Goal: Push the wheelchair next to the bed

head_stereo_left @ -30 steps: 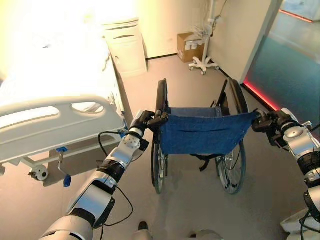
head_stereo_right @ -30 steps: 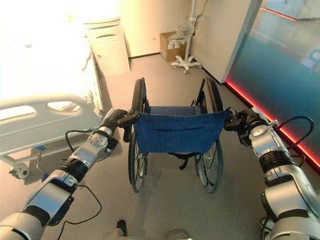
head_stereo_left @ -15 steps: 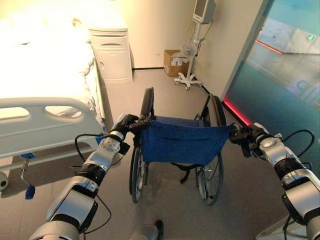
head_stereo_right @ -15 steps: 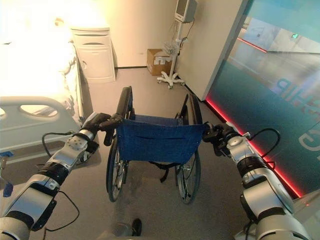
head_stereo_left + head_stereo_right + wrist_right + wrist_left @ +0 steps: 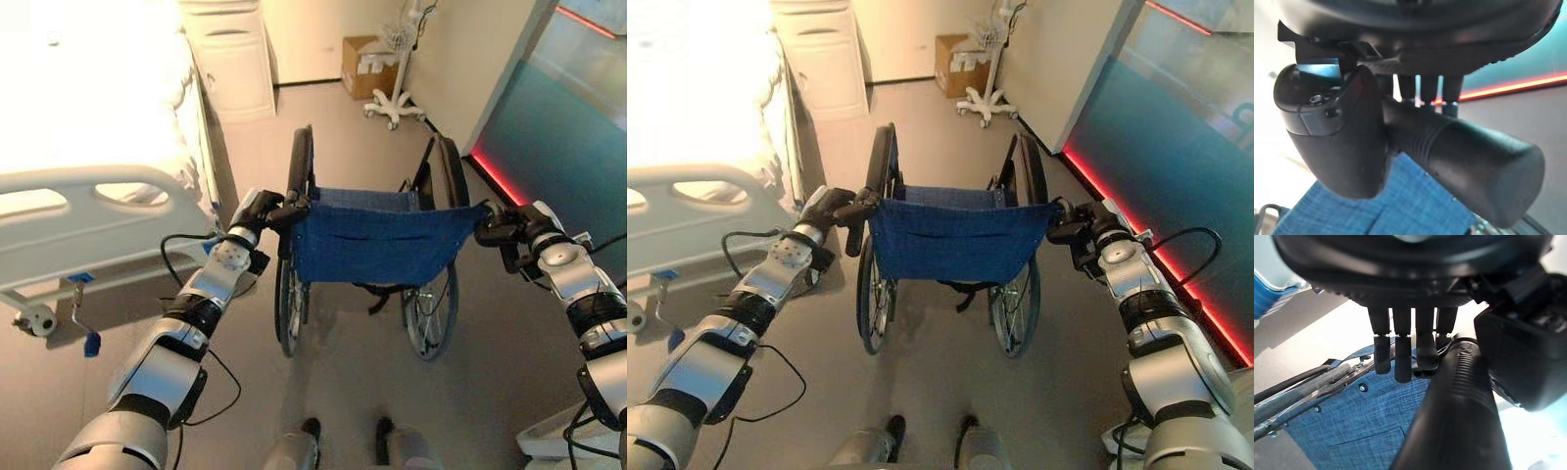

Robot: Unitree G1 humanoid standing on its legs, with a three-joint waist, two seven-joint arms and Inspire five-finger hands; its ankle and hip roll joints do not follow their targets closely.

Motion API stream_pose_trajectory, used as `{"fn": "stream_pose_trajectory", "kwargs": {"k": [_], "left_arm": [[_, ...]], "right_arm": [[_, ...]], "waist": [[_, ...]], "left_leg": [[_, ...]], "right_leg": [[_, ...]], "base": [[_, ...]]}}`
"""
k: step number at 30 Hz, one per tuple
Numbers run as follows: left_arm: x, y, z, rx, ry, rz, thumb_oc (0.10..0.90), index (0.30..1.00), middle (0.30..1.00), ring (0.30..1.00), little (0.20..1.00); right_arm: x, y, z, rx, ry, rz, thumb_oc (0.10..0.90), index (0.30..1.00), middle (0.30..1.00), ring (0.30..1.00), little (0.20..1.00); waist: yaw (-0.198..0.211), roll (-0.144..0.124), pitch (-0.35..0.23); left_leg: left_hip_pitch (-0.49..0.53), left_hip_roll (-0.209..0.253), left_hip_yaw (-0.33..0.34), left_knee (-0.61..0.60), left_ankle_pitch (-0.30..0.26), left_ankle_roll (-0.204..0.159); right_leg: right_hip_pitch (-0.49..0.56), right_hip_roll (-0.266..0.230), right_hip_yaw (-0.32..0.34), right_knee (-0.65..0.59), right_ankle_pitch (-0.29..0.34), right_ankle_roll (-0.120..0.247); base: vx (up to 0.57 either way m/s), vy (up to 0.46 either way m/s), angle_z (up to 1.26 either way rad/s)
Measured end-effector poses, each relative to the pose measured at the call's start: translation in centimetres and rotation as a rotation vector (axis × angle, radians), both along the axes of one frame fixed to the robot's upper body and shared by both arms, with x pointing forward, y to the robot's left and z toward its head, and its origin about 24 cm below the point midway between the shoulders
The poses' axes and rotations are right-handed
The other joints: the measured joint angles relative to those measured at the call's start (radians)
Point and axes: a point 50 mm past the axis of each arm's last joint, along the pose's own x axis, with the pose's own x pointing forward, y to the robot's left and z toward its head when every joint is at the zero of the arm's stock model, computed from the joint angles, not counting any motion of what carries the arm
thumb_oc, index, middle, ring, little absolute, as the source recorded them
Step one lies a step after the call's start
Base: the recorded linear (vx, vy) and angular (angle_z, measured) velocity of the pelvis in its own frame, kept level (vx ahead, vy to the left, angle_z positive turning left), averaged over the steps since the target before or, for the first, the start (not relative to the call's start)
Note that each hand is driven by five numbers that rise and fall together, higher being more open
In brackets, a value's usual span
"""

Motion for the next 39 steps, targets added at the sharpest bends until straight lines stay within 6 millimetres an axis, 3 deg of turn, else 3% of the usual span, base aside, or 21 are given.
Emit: {"fn": "stream_pose_trajectory", "kwargs": {"k": [3, 6, 9, 11, 13, 14, 15, 16, 17, 18, 19, 21, 24, 25, 28, 29, 31, 34, 37, 38, 39], "left_arm": [[-0.1, -0.4, 0.3, -0.006, -0.018, -0.012, 0.400, 0.300, 0.300, 0.300, 0.300], [-0.4, -0.8, -0.3, -0.012, -0.004, -0.015, 0.400, 0.300, 0.300, 0.300, 0.300], [-0.8, -1.4, -1.4, -0.026, 0.016, -0.011, 0.400, 0.300, 0.300, 0.300, 0.300], [-1.2, -1.7, -2.5, -0.037, 0.047, -0.011, 0.400, 0.300, 0.300, 0.300, 0.300], [-1.5, -2.0, -3.6, -0.048, 0.078, -0.009, 0.400, 0.300, 0.300, 0.300, 0.300], [-1.8, -2.2, -4.2, -0.054, 0.098, -0.009, 0.400, 0.300, 0.300, 0.300, 0.300], [-2.0, -2.3, -4.7, -0.059, 0.113, -0.006, 0.400, 0.300, 0.300, 0.300, 0.300], [-2.2, -1.9, -4.9, -0.057, 0.116, -0.008, 0.400, 0.300, 0.300, 0.300, 0.300], [-2.0, -1.2, -4.5, -0.042, 0.110, -0.002, 0.400, 0.300, 0.300, 0.300, 0.300], [-2.0, -1.0, -4.7, -0.036, 0.111, 0.009, 0.400, 0.300, 0.300, 0.300, 0.300], [-2.1, -0.7, -4.9, -0.019, 0.124, 0.016, 0.400, 0.300, 0.300, 0.300, 0.300], [-2.1, -0.7, -5.0, -0.014, 0.135, 0.007, 0.400, 0.300, 0.300, 0.300, 0.300], [-2.2, -1.0, -5.3, -0.004, 0.150, -0.004, 0.400, 0.300, 0.300, 0.300, 0.300], [-2.2, -1.1, -5.4, -0.008, 0.153, -0.008, 0.400, 0.300, 0.300, 0.300, 0.300], [-2.2, -1.2, -5.3, -0.037, 0.156, -0.006, 0.400, 0.300, 0.300, 0.300, 0.300], [-2.4, -0.9, -5.4, -0.041, 0.165, 0.001, 0.400, 0.300, 0.300, 0.300, 0.300], [-2.6, 0.1, -5.4, -0.031, 0.172, 0.022, 0.400, 0.300, 0.300, 0.300, 0.300], [-2.8, 3.0, -4.1, 0.007, 0.145, 0.062, 0.400, 0.300, 0.300, 0.300, 0.300], [-2.6, 4.0, -3.1, 0.023, 0.111, 0.078, 0.400, 0.300, 0.300, 0.300, 0.300], [-2.7, 4.3, -3.0, 0.019, 0.100, 0.085, 0.400, 0.300, 0.300, 0.300, 0.300], [-2.7, 4.3, -2.9, 0.019, 0.093, 0.082, 0.400, 0.300, 0.300, 0.300, 0.300]], "right_arm": [[-0.2, -0.6, 0.5, -0.012, 0.000, -0.005, 0.400, 0.300, 0.300, 0.300, 0.300], [-0.4, -1.0, 0.4, -0.017, 0.016, -0.009, 0.400, 0.300, 0.300, 0.300, 0.300], [-0.5, -1.3, 0.4, -0.037, 0.023, -0.013, 0.400, 0.300, 0.300, 0.300, 0.300], [-0.6, -1.5, 0.5, -0.065, 0.030, -0.014, 0.400, 0.300, 0.300, 0.300, 0.300], [-0.7, -1.6, 0.3, -0.085, 0.043, -0.013, 0.400, 0.300, 0.300, 0.300, 0.300], [-0.8, -1.6, 0.1, -0.101, 0.055, -0.010, 0.400, 0.300, 0.300, 0.300, 0.300], [-0.9, -1.8, 0.3, -0.112, 0.055, -0.012, 0.400, 0.300, 0.300, 0.300, 0.300], [-0.8, -1.4, 0.2, -0.115, 0.059, 0.010, 0.400, 0.300, 0.300, 0.300, 0.300], [-0.8, -1.3, 0.0, -0.108, 0.061, 0.014, 0.400, 0.300, 0.300, 0.300, 0.300], [-0.8, -0.7, -0.9, -0.084, 0.074, 0.013, 0.400, 0.300, 0.300, 0.300, 0.300], [-0.6, -0.2, -1.1, -0.082, 0.084, 0.010, 0.400, 0.300, 0.300, 0.300, 0.300], [-0.5, -0.2, -1.1, -0.088, 0.080, 0.008, 0.400, 0.300, 0.300, 0.300, 0.300], [-0.6, -0.3, -1.7, -0.096, 0.093, -0.019, 0.400, 0.300, 0.300, 0.300, 0.300], [-0.7, -0.4, -1.8, -0.098, 0.094, -0.024, 0.400, 0.300, 0.300, 0.300, 0.300], [-0.5, -0.4, -1.2, -0.107, 0.079, -0.029, 0.400, 0.300, 0.300, 0.300, 0.300], [-0.4, -0.2, -1.3, -0.108, 0.078, -0.021, 0.400, 0.300, 0.300, 0.300, 0.300], [-0.2, 0.6, -1.6, -0.094, 0.083, 0.003, 0.400, 0.300, 0.300, 0.300, 0.300], [0.5, 2.7, -2.1, -0.037, 0.081, 0.062, 0.400, 0.300, 0.300, 0.300, 0.300], [0.5, 3.7, -2.9, 0.012, 0.087, 0.072, 0.400, 0.300, 0.300, 0.300, 0.300], [0.2, 4.0, -3.7, 0.038, 0.098, 0.069, 0.400, 0.300, 0.300, 0.300, 0.300], [0.1, 4.0, -3.9, 0.048, 0.100, 0.065, 0.400, 0.300, 0.300, 0.300, 0.300]], "waist": [[0.003, 0.008, -0.005], [-0.002, 0.018, -0.008], [-0.016, 0.041, -0.022], [-0.019, 0.079, -0.045], [-0.018, 0.106, -0.061], [-0.019, 0.126, -0.069], [-0.021, 0.164, -0.076], [-0.051, 0.158, -0.118], [-0.054, 0.118, -0.121], [-0.082, 0.069, -0.113], [-0.063, 0.045, -0.114], [-0.049, 0.043, -0.106], [-0.010, 0.019, -0.078], [-0.001, 0.027, -0.076], [0.096, 0.092, -0.037], [0.137, 0.126, -0.028], [0.186, 0.132, -0.029], [0.224, 0.086, -0.033], [0.222, 0.030, -0.052], [0.223, -0.001, -0.067], [0.220, -0.008, -0.072]], "left_leg": [[0.006, 0.030, -0.023, -0.058, 0.017, -0.029], [0.039, 0.107, 0.060, -0.125, 0.017, -0.028], [0.059, 0.143, 0.114, -0.157, -0.005, 0.020], [0.063, 0.161, 0.108, -0.174, 0.024, 0.066], [0.075, 0.174, 0.095, -0.194, 0.076, 0.152], [0.089, 0.183, 0.077, -0.211, 0.094, 0.183], [0.101, 0.213, 0.047, -0.234, 0.127, 0.179], [0.056, 0.227, 0.048, -0.281, 0.119, 0.130], [0.055, 0.220, 0.077, -0.277, 0.100, 0.105], [0.046, 0.205, 0.119, -0.170, 0.104, 0.047], [0.040, 0.157, 0.112, -0.068, 0.142, -0.008], [0.036, 0.129, 0.116, -0.011, 0.152, -0.061], [-0.007, 0.063, 0.160, -0.007, 0.128, -0.092], [-0.027, 0.053, 0.163, -0.017, 0.131, -0.097], [-0.086, 0.038, 0.166, -0.168, 0.164, -0.135], [-0.096, 0.045, 0.168, -0.201, 0.165, -0.138], [-0.120, 0.031, 0.186, -0.201, 0.164, -0.135], [-0.125, 0.005, 0.233, -0.167, 0.155, -0.119], [-0.095, -0.037, 0.230, -0.119, 0.130, -0.078], [-0.061, -0.054, 0.246, -0.122, 0.102, -0.013], [-0.043, -0.064, 0.248, -0.140, 0.115, 0.028]], "right_leg": [[-0.002, 0.042, -0.033, 0.010, -0.014, -0.030], [0.024, 0.057, -0.109, 0.024, -0.037, -0.068], [0.053, 0.078, -0.173, 0.026, -0.058, -0.092], [0.053, 0.097, -0.189, 0.044, -0.070, -0.112], [0.049, 0.114, -0.188, 0.084, -0.084, -0.135], [0.029, 0.124, -0.187, 0.146, -0.099, -0.161], [-0.070, 0.143, -0.170, 0.302, -0.167, -0.224], [-0.109, 0.196, -0.113, 0.213, -0.181, -0.253], [-0.107, 0.175, -0.103, 0.159, -0.145, -0.245], [-0.067, 0.135, -0.162, 0.139, -0.124, -0.201], [-0.064, 0.117, -0.161, 0.138, -0.133, -0.210], [-0.034, 0.124, -0.176, 0.107, -0.113, -0.213], [0.048, 0.142, -0.178, 0.026, -0.103, -0.224], [0.059, 0.154, -0.177, 0.013, -0.106, -0.229], [0.136, 0.232, -0.158, -0.036, -0.101, -0.242], [0.174, 0.258, -0.162, -0.055, -0.096, -0.255], [0.212, 0.270, -0.157, -0.079, -0.098, -0.249], [0.260, 0.270, -0.157, -0.111, -0.115, -0.238], [0.269, 0.255, -0.164, -0.085, -0.164, -0.220], [0.274, 0.234, -0.184, -0.052, -0.199, -0.201], [0.274, 0.231, -0.183, -0.029, -0.217, -0.191]], "base": [[0.32, -0.350, 0.44], [0.24, -0.287, 0.49], [0.23, -0.274, 0.47], [0.18, -0.247, 0.24], [0.18, -0.234, 0.22], [0.20, -0.242, 0.19], [0.24, -0.274, 0.55], [0.21, -0.231, 0.61], [0.26, -0.280, 1.09], [0.29, -0.287, 0.61], [0.26, -0.248, 0.42], [0.29, -0.162, 0.02], [0.34, -0.086, 0.03], [0.52, -0.060, -0.33], [0.54, 0.012, -0.92], [0.50, 0.091, -1.06], [0.48, 0.146, -1.17], [0.49, 0.177, -0.77], [0.39, 0.177, -0.06], [0.28, 0.131, 0.01], [0.31, 0.144, 0.17]]}}
